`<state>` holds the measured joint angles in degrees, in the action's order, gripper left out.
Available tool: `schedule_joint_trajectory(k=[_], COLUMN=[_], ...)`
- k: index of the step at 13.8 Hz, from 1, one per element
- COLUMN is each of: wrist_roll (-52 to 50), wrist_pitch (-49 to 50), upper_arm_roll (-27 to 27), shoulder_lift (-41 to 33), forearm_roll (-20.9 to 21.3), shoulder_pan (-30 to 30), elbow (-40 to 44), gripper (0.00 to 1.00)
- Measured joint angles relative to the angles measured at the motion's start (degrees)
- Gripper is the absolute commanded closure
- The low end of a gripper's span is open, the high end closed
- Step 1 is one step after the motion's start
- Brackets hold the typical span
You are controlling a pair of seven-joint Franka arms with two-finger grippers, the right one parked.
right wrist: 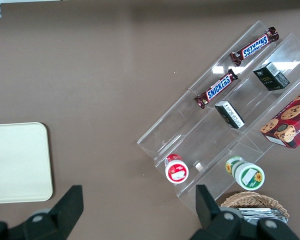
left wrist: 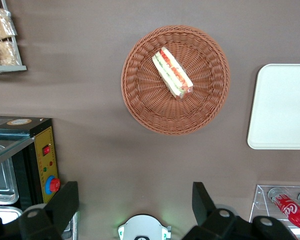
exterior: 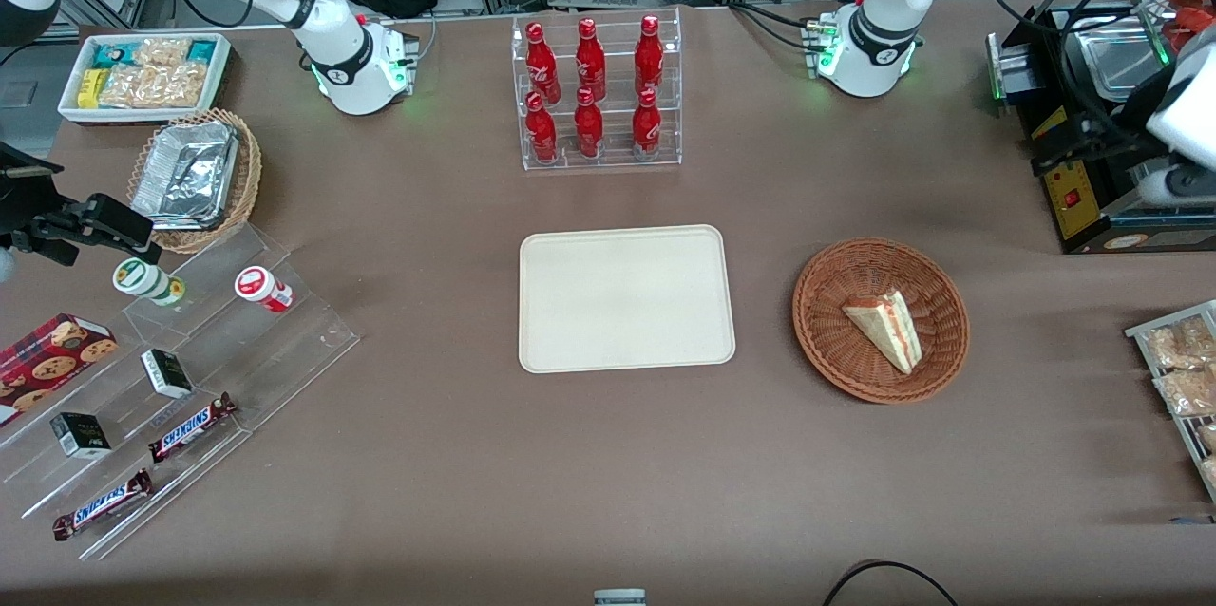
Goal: Place sandwich from basket to tray
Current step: 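Move the left gripper down over the wrapped sandwich in the wicker basket, then close the left gripper on the wrapped sandwich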
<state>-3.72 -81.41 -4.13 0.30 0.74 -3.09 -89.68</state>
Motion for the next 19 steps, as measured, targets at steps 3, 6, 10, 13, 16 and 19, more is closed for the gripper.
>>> schedule_joint_trajectory(k=[3, 6, 10, 13, 16, 19], wrist_roll=[-0.45, -4.94, -13.38, -18.83, -22.51, -26.32], wrist_pitch=[-4.97, -12.39, -26.66, -36.3, -43.13, -48.81], upper_arm_roll=[-0.04, -0.15, -0.27, -0.19, -0.25, -0.31], shoulder_lift=[5.3, 9.72, 10.36, 10.23, 10.33, 10.5], forearm_roll=[0.45, 1.96, 2.12, 1.56, -0.21, -0.28], shoulder_pan=[0.61, 2.62, 4.5, 4.43, 4.86, 6.03], elbow=[-0.4, -3.8, -15.25, -23.18, -27.35, -31.06], gripper=[0.0, 0.0, 0.0, 0.0, 0.0, 0.0])
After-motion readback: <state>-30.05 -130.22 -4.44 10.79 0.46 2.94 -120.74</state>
